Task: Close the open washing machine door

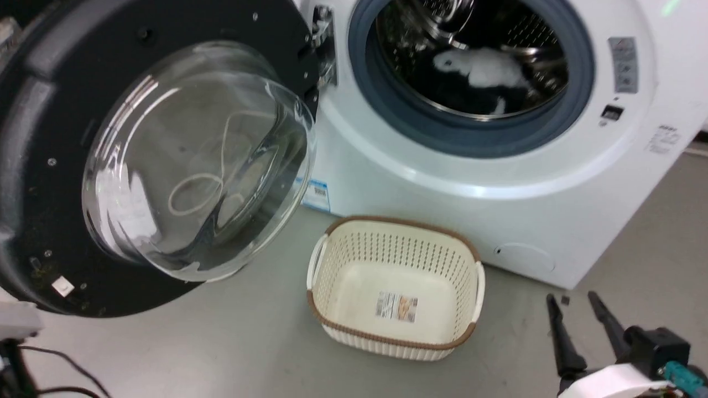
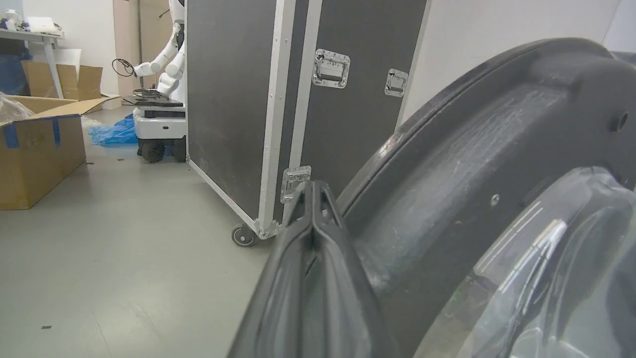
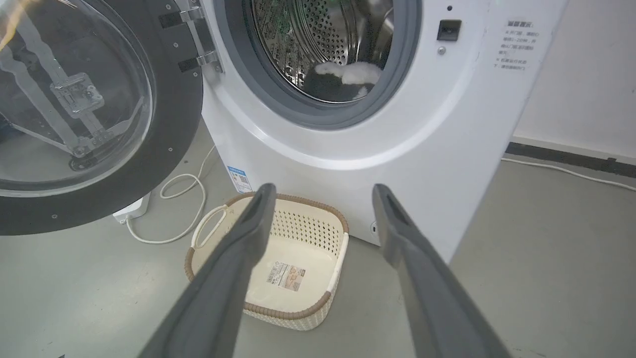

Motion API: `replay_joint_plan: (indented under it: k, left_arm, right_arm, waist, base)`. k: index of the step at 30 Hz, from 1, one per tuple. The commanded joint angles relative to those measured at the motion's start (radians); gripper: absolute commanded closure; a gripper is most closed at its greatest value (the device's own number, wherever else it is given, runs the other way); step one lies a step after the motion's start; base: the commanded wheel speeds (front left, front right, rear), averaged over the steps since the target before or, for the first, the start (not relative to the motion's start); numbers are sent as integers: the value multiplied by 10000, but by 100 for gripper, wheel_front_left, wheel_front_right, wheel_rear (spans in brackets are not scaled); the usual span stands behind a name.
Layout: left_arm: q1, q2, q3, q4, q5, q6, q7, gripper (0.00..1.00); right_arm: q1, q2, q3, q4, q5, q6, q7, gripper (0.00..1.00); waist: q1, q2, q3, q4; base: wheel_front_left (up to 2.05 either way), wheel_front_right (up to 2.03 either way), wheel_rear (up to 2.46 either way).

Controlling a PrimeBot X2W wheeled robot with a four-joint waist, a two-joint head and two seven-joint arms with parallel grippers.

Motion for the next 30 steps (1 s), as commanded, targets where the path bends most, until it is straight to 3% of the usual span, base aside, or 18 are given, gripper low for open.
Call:
replay_joint_plan:
  k: [1,7,10,18,19,23,30]
  left_arm:
    - [-201,122,165,80,9,25,-43,100]
    - [-808,1112,453,1388,-83,72,313,100]
    - [-1077,1520,338,1901,-141,-141,626,100]
    - [-1406,2463,-988,2814,-192,-629,1400,100]
    - [-1309,2799,-1844,2921,-799,-670,1905,100]
    - [-919,3307,-3226,2568,-2288,-713,2898,100]
    - [-123,4103,-5009,1324,-4970,-786,4847,100]
  right_arm:
    - [-124,5,-53,-58,-26,5,-3,0]
    - [-330,5,-429,-632,-375,6,356,0]
    - [-281,5,-554,-936,-466,6,544,0]
    - [-178,6,-719,-1592,-492,7,882,0]
    - [-175,6,-732,-1625,-407,7,877,0]
    - [-120,7,-791,-1450,-175,7,709,0]
    - [-86,7,-745,-737,369,8,149,0]
  waist:
    - [0,0,261,118]
    - [0,0,967,260]
    - [0,0,1234,353]
    - [0,0,1725,595]
    - [0,0,1736,679]
    - [0,0,1596,904]
    - [0,0,1024,1341]
  base:
    - [0,0,0]
    - [0,0,0]
    - [0,0,0]
    - [0,0,0]
    - [0,0,0]
    - [0,0,0]
    - [0,0,0]
